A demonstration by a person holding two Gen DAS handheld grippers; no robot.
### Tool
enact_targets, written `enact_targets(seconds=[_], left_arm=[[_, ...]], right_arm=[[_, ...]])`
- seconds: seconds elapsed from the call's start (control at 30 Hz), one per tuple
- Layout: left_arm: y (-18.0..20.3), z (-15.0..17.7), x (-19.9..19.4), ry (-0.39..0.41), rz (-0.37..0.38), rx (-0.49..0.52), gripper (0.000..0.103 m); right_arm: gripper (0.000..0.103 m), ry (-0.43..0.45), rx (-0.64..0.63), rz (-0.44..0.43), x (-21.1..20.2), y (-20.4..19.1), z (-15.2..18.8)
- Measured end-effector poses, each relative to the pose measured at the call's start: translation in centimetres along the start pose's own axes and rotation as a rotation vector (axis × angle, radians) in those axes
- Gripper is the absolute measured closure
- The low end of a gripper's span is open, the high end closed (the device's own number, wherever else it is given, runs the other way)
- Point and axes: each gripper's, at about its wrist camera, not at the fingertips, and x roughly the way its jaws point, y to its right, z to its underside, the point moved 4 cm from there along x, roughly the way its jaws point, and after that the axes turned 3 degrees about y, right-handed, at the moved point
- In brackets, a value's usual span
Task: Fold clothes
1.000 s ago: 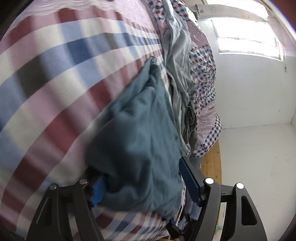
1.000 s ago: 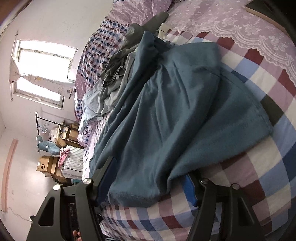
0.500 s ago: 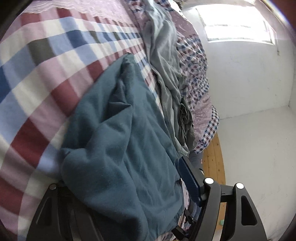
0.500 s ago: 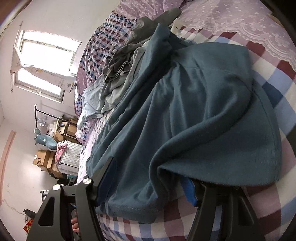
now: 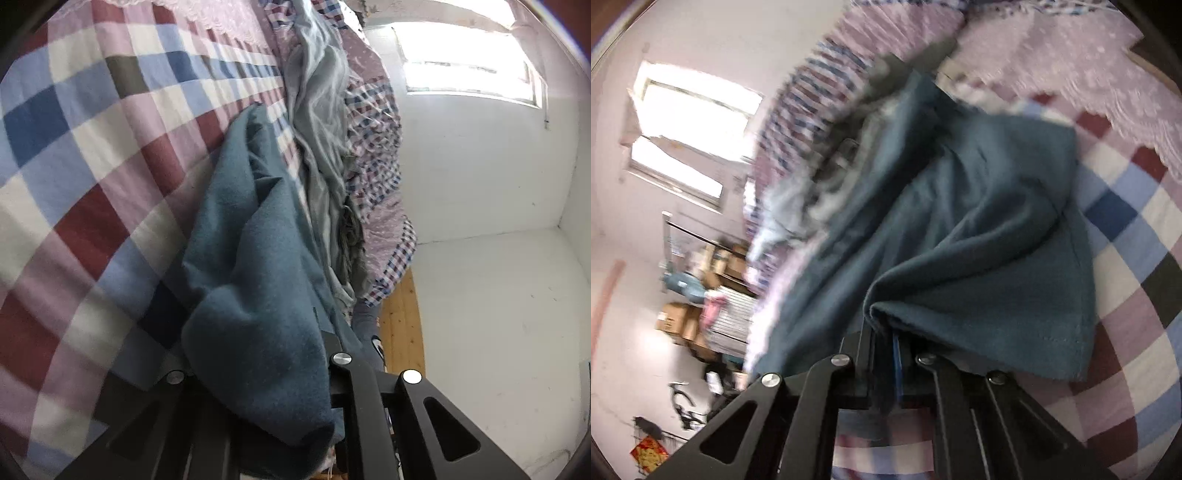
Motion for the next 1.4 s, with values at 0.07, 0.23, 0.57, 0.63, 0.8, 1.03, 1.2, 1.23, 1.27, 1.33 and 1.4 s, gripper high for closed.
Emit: enact_targets(seconds=[0.07,0.23,0.57,0.63,0.8,1.03,1.2,1.23,1.27,1.33,1.4], left_arm=[[0.6,0.8,-1.0,-0.010,0.021,0.015,0.094],[2.9,2.6,-4.0,-0.017,0.082,0.058,0.094],[0.2,1.3,-9.0,0.075,0.089,-0.023,0.094],[-0.5,1.1,-8.8,0.078,0.070,-0.035,0.094],[-0.9,0.3,-8.6,0.080,0.031,-0.027,0.094],[-1.2,0.2,-7.4,0.068,0.018,-0.043,0.094],[-1.3,0.2,-7.5,0.057,0.024,-0.038,0.094],[-1.3,0.2,-7.4,0.059,0.027,-0.038,0.094],[-1.2,0.2,-7.4,0.058,0.038,-0.040,0.094],[-1.0,0.6,-8.2,0.055,0.049,-0.030,0.094],[-0.5,0.8,-8.6,0.055,0.071,-0.026,0.094]], right_arm=[[0.098,0.032,-0.007,-0.038,-1.2,-0.6,0.0],[0.098,0.097,-0.032,-0.127,-5.2,-2.7,0.0],[0.093,-0.025,0.045,-0.042,-5.9,-1.0,3.5],[0.079,-0.069,0.093,0.019,-5.0,0.5,4.1],[0.051,-0.019,0.190,0.037,-5.2,2.9,3.8],[0.049,-0.015,0.183,0.048,-3.0,2.8,3.3],[0.080,-0.037,0.134,0.029,-1.1,1.8,3.2],[0.099,-0.053,0.129,0.022,-0.8,1.7,3.4],[0.098,-0.069,0.122,0.025,-0.6,1.7,3.7],[0.099,-0.045,0.095,0.016,-1.0,1.1,3.6],[0.099,-0.001,0.065,-0.027,-2.2,0.0,3.1]])
